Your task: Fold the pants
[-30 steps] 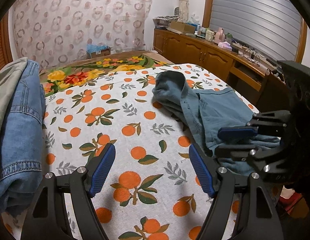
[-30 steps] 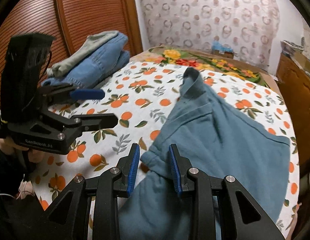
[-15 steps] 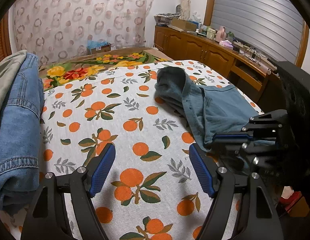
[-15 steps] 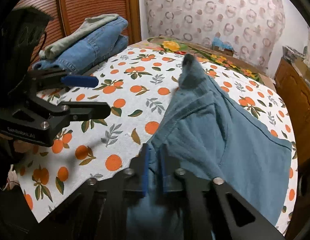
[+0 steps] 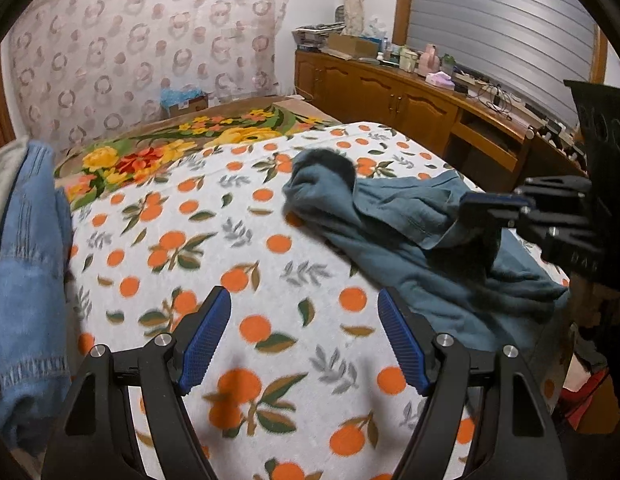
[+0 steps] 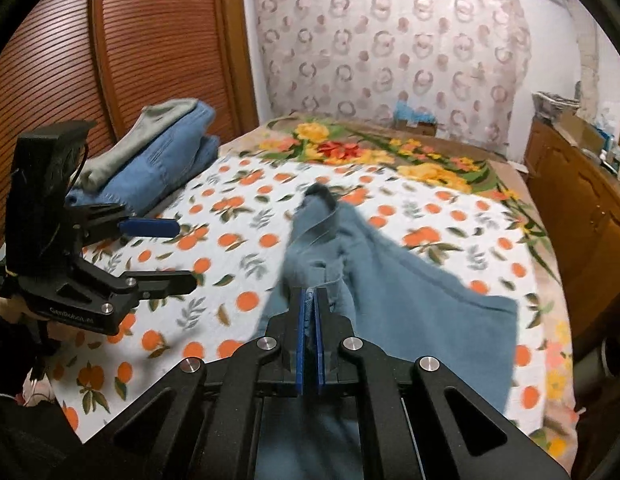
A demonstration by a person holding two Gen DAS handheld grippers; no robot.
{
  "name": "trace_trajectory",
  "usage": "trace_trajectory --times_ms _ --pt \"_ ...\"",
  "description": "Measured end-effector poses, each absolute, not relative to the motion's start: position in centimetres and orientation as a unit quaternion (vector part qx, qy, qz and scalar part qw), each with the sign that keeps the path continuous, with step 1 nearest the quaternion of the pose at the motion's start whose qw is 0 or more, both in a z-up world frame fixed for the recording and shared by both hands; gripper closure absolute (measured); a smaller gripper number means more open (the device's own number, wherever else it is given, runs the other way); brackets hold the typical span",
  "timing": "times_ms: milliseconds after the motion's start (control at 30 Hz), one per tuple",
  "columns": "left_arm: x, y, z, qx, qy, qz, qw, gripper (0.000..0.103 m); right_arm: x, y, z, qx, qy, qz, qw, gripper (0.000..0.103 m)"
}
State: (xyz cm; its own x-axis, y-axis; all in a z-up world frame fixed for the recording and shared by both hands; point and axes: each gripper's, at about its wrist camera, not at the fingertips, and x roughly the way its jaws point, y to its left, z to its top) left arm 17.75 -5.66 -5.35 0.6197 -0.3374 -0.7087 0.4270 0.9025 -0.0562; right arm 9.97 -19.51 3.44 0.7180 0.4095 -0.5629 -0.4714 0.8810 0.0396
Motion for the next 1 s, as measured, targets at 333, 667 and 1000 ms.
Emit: trace_trajectory --times_ms 333,667,1000 --pt "20.0 -8.7 -4.9 0.074 0.387 -0.23 0.89 0.026 11.0 -23.2 3.5 -0.036 0.284 0.197 0.938 0.099" --pt "21.7 -10.3 -5.4 0.089 0.399 -0.231 0.883 0.026 12.4 -25.6 2.8 -0.005 0.298 0.167 0.94 0.099" --pt "24.4 -11.2 -6.1 0.098 0.41 -0.224 0.879 0.026 12.6 -26.4 2.7 0.012 0.308 0.164 0.937 0.068"
